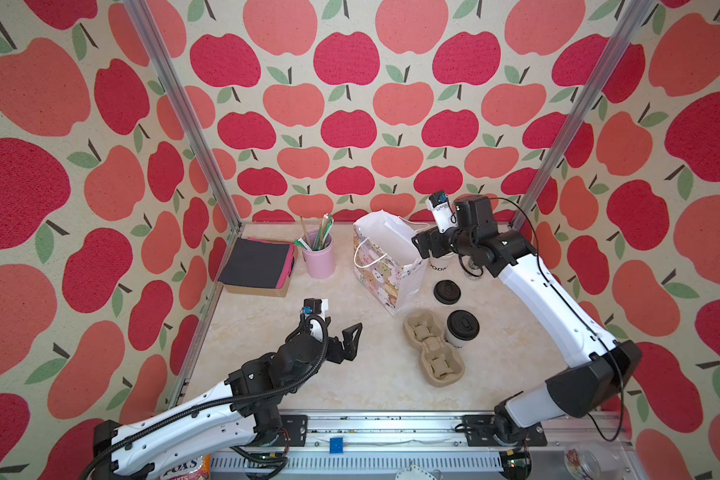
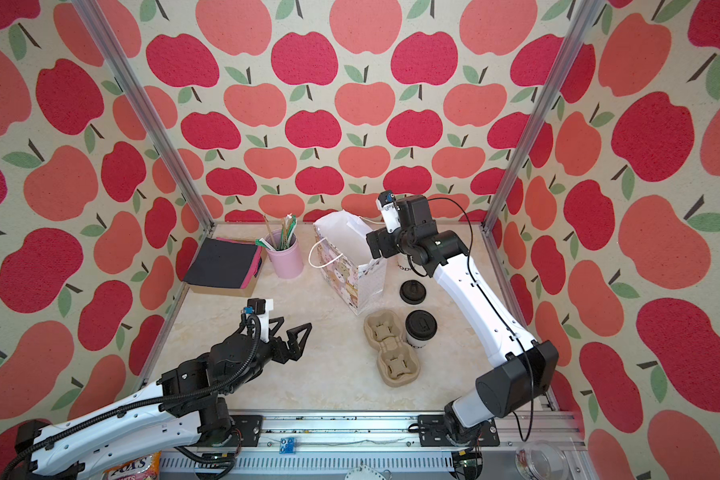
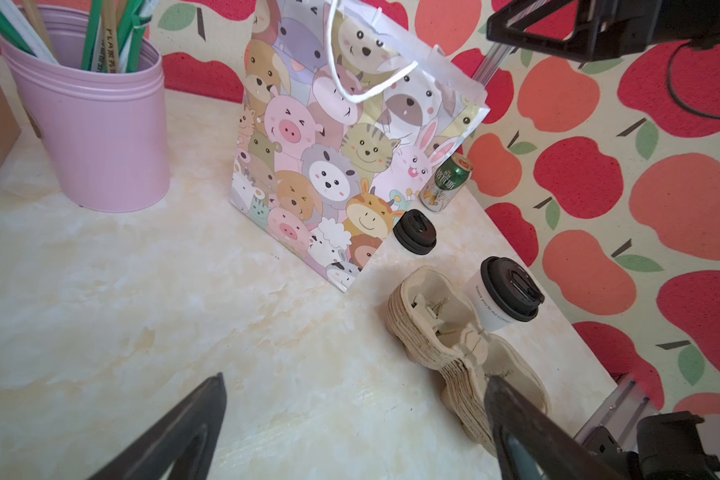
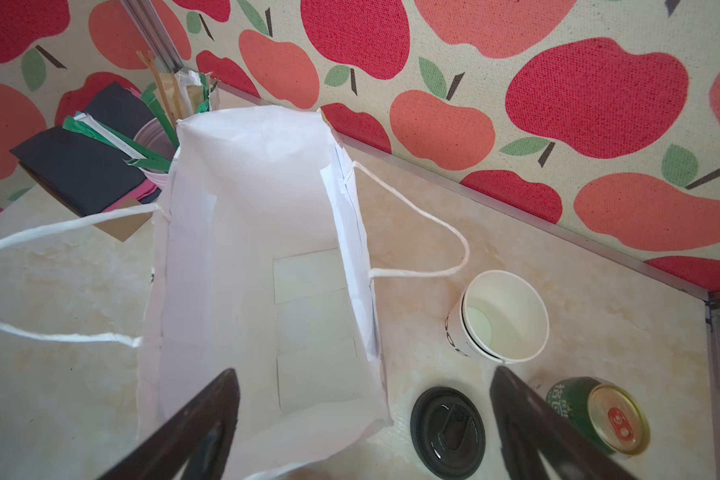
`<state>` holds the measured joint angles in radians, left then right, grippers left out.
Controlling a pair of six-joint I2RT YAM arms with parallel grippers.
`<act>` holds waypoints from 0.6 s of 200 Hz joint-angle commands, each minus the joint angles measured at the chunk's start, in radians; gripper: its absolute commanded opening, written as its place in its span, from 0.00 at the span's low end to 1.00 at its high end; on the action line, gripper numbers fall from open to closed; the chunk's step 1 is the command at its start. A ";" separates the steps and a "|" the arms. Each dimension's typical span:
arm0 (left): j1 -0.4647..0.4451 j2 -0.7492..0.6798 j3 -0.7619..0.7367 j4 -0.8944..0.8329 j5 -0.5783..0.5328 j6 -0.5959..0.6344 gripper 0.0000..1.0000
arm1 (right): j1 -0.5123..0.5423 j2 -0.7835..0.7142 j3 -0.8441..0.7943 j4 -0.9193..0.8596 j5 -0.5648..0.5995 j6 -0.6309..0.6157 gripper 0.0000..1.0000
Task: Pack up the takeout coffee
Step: 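Grasp the gift bag rim with the right gripper while left releases the carrier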
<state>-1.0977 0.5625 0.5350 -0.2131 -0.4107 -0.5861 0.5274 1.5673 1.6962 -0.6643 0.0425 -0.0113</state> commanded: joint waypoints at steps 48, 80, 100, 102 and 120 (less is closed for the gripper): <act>-0.004 -0.217 -0.054 -0.169 0.115 -0.022 0.99 | -0.011 0.250 0.223 -0.099 -0.032 -0.067 0.73; -0.002 -0.269 -0.072 -0.169 0.098 -0.027 0.99 | -0.007 0.338 0.301 -0.142 -0.074 -0.062 0.53; -0.002 -0.274 -0.060 -0.187 0.079 -0.023 0.99 | 0.004 0.347 0.303 -0.132 -0.094 -0.064 0.33; -0.002 -0.273 -0.059 -0.189 0.076 -0.023 0.99 | 0.007 0.346 0.304 -0.130 -0.094 -0.064 0.31; -0.002 -0.270 -0.053 -0.196 0.065 -0.023 0.99 | 0.020 0.344 0.301 -0.123 -0.096 -0.071 0.17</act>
<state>-1.0977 0.2993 0.4690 -0.3714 -0.3256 -0.6052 0.5255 1.9190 1.9594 -0.7677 -0.0189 -0.0727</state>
